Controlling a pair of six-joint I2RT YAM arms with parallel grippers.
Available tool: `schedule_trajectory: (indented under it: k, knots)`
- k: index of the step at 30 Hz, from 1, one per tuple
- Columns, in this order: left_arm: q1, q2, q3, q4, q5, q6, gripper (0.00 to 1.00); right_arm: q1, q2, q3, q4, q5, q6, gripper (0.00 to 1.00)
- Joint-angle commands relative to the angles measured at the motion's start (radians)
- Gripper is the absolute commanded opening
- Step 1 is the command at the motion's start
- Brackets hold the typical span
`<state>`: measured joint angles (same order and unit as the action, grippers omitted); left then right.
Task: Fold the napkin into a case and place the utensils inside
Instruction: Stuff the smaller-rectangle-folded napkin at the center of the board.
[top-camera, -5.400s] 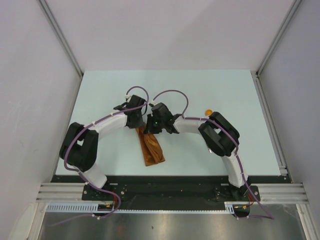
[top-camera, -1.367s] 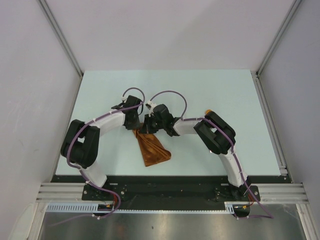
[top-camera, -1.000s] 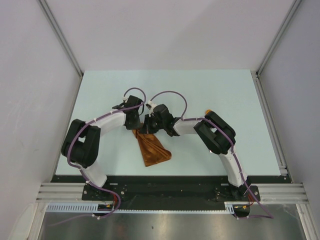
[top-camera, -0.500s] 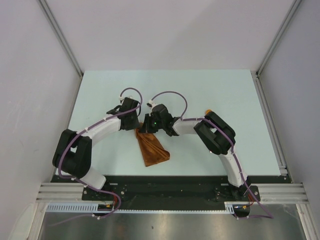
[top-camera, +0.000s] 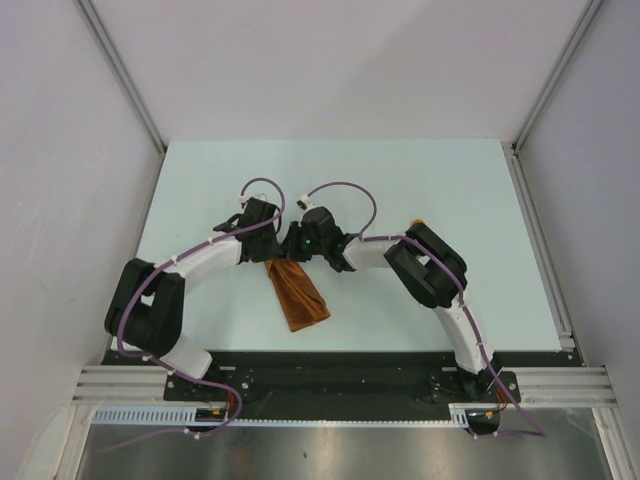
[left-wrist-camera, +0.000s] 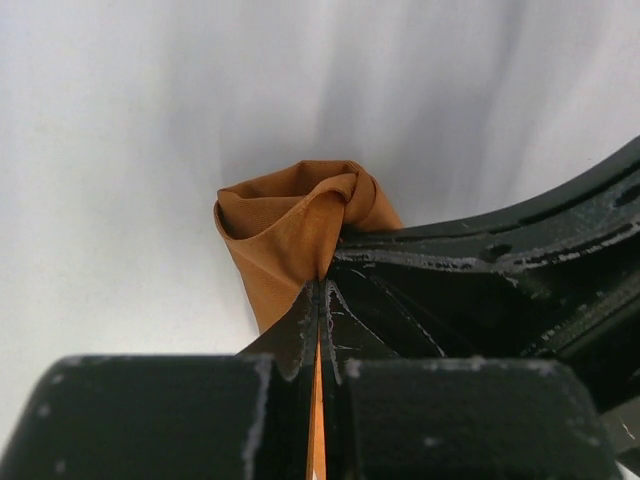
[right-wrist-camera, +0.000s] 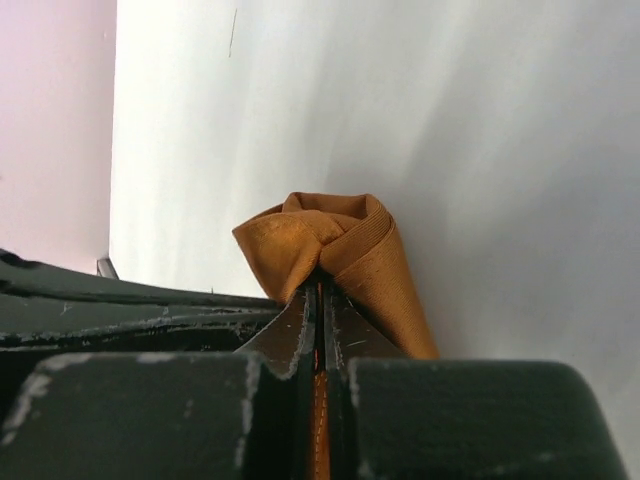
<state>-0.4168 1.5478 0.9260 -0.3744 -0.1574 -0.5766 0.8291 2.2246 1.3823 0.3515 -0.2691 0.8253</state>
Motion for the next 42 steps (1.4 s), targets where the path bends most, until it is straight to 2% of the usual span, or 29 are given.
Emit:
schedule_trajectory:
  k: [1, 5, 10, 11, 14, 17, 20, 21, 24, 29, 30, 31, 33, 36, 42]
  knots:
    - [-0.007, -0.015, -0.009, 0.028, 0.027, -0.011, 0.00, 0.008, 0.039, 0.079, 0.087, 0.068, 0.003, 0.00]
    - [-0.005, 0.003, 0.007, 0.022, 0.016, -0.009, 0.00, 0.001, 0.050, 0.026, 0.142, 0.099, 0.029, 0.00]
    - [-0.004, 0.008, 0.004, 0.026, 0.013, -0.020, 0.00, 0.054, 0.066, 0.064, 0.075, 0.233, -0.006, 0.00]
    - [-0.004, 0.009, 0.008, 0.020, 0.015, -0.023, 0.00, 0.057, 0.055, 0.020, 0.131, 0.252, 0.004, 0.00]
    - [-0.002, 0.003, 0.001, 0.023, 0.015, -0.023, 0.00, 0.056, 0.021, -0.042, 0.239, 0.265, 0.063, 0.00]
    - [0.001, -0.005, 0.005, 0.005, 0.018, -0.020, 0.00, 0.057, 0.055, 0.038, 0.126, 0.243, 0.051, 0.00]
    - [0.003, -0.034, 0.028, -0.024, -0.014, -0.019, 0.00, 0.050, 0.072, 0.020, 0.150, 0.225, 0.080, 0.00]
    - [0.004, -0.047, 0.027, -0.030, -0.031, -0.017, 0.03, 0.050, 0.084, 0.020, 0.156, 0.214, 0.080, 0.00]
    - [0.027, -0.074, 0.007, -0.037, -0.054, -0.026, 0.21, 0.051, 0.092, 0.024, 0.173, 0.170, 0.064, 0.00]
    - [0.099, -0.103, -0.070, 0.014, 0.038, -0.061, 0.30, 0.038, 0.083, 0.032, 0.169, 0.036, 0.075, 0.05]
    - [0.101, -0.116, -0.091, 0.023, 0.051, -0.062, 0.37, 0.035, 0.078, 0.029, 0.159, 0.028, 0.077, 0.07]
    - [0.102, -0.120, -0.099, 0.032, 0.052, -0.063, 0.40, 0.030, 0.066, 0.020, 0.156, 0.006, 0.075, 0.16]
    - [0.105, -0.120, -0.124, 0.048, 0.061, -0.072, 0.45, 0.024, 0.058, 0.008, 0.162, -0.028, 0.081, 0.21]
    - [0.107, -0.124, -0.162, 0.074, 0.071, -0.104, 0.47, 0.013, 0.046, -0.014, 0.190, -0.059, 0.107, 0.26]
    - [0.113, -0.233, -0.280, 0.181, 0.088, -0.190, 0.48, 0.010, 0.030, -0.029, 0.219, -0.104, 0.141, 0.34]
